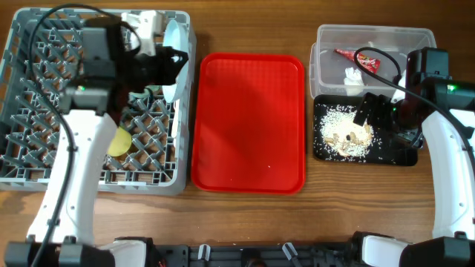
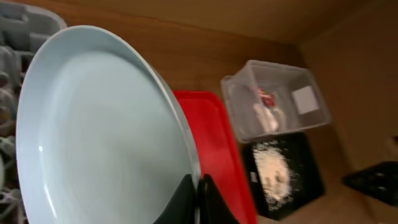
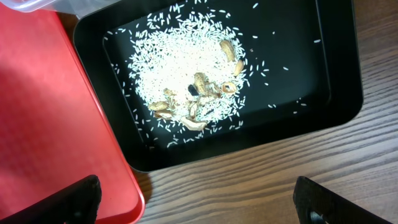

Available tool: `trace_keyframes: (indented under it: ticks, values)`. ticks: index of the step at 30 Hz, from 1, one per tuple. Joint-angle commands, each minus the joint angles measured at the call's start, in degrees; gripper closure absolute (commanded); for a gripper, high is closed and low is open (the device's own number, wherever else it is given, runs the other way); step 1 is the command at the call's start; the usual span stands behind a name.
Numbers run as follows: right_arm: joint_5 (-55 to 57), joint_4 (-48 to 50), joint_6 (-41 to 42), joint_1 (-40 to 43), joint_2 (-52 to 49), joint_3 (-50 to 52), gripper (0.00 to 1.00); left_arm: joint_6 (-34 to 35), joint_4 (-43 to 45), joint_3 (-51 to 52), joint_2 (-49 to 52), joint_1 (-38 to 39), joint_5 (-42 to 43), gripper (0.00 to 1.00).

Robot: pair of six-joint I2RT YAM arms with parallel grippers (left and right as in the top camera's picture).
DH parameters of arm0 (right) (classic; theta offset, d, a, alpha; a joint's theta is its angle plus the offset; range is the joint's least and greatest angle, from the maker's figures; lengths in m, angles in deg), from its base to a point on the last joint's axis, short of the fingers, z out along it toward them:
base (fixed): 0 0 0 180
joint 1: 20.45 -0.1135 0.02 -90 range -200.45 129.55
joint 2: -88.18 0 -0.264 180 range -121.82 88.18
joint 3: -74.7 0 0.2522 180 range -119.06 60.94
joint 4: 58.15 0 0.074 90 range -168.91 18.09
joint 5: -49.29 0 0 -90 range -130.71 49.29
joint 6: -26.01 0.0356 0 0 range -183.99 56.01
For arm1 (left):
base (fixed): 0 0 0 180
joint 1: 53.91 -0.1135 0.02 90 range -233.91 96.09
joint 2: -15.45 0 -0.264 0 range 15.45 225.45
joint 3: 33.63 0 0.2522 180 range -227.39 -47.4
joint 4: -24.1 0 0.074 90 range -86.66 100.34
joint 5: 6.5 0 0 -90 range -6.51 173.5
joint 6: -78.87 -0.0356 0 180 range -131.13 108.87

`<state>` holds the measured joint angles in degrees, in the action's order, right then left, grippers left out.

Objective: Sort waste into correct bins and load items into the dishwasher rack
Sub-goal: 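Stand the light-blue plate upright in the dish rack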

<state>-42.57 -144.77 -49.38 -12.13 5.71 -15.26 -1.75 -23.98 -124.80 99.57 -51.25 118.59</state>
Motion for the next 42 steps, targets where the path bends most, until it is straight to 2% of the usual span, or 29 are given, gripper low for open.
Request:
trace_keyframes:
  ticks: [1, 7, 11, 13, 15, 16, 22, 25, 26, 27, 31, 33, 36, 37, 39, 42]
  values:
    - [-0.31, -0.11, -1.11, 0.07, 0.68, 0.09, 0.01, 0.98, 0.39, 0.13, 3.76, -4.48, 16.00, 0.96]
    - [-0.31, -0.33, -1.11, 0.07, 0.68, 0.09, 0.00, 0.92, 0.44, 0.13, 8.20, -7.32, 17.46, 0.96]
    - [-0.31, -0.31, -1.11, 0.07, 0.68, 0.09, 0.00, 0.94, 0.37, 0.13, 9.03, -8.61, 12.33, 0.96]
    - [-0.33, -0.31, -1.11, 0.07, 0.68, 0.09, 0.00, 0.94, 0.39, 0.13, 9.01, -8.92, 10.27, 0.85]
    - [-0.33, -0.31, -1.11, 0.07, 0.68, 0.09, 0.00, 0.94, 0.28, 0.13, 9.01, -9.01, 8.79, 0.80]
    - [-0.33, -0.31, -1.09, 0.07, 0.68, 0.09, 0.00, 0.94, 0.17, 0.13, 9.01, -9.01, 8.09, 0.69]
    - [-0.74, -0.44, -1.14, 0.07, 0.68, 0.09, 0.00, 0.94, 0.17, 0.13, 8.61, -9.22, 7.45, 0.57]
    - [-1.57, -0.22, -1.18, 0.07, 0.68, 0.09, 0.00, 0.94, 0.13, 0.13, 6.88, -9.97, 7.41, 0.28]
    - [-2.29, -0.04, -1.25, 0.07, 0.68, 0.09, 0.00, 0.94, 0.07, 0.13, 5.97, -10.36, 7.30, 0.17]
    - [-4.00, 0.26, -1.99, 0.07, 0.68, 0.09, 0.00, 0.96, -0.13, 0.13, 4.90, -10.78, 6.71, 0.00]
    - [-16.28, 3.23, -8.61, -0.13, 0.70, 0.09, 0.00, 0.96, -3.61, 0.13, 0.37, -11.15, -2.19, 0.00]
    - [-19.23, 5.40, -9.55, -0.59, 0.74, 0.09, 0.00, 0.98, -7.37, 0.13, -1.60, -11.02, -9.35, 0.00]
    - [-19.41, 10.43, -9.51, -2.12, 0.74, 0.09, 0.00, 2.05, -13.22, 0.13, -2.64, -11.02, -16.85, 0.00]
    - [-19.15, 14.49, -9.94, -3.69, 0.74, 0.09, 0.00, 2.36, -17.94, 0.15, -2.58, -11.02, -21.18, 0.00]
    - [-16.13, 18.62, -10.32, -5.51, 0.57, 0.09, 0.00, 5.40, -22.45, 0.15, -2.16, -11.04, -25.88, 0.00]
    - [-12.20, 20.90, -10.29, -7.32, -0.02, 0.09, 0.00, 6.73, -28.17, 0.15, -1.70, -11.04, -27.74, 0.00]
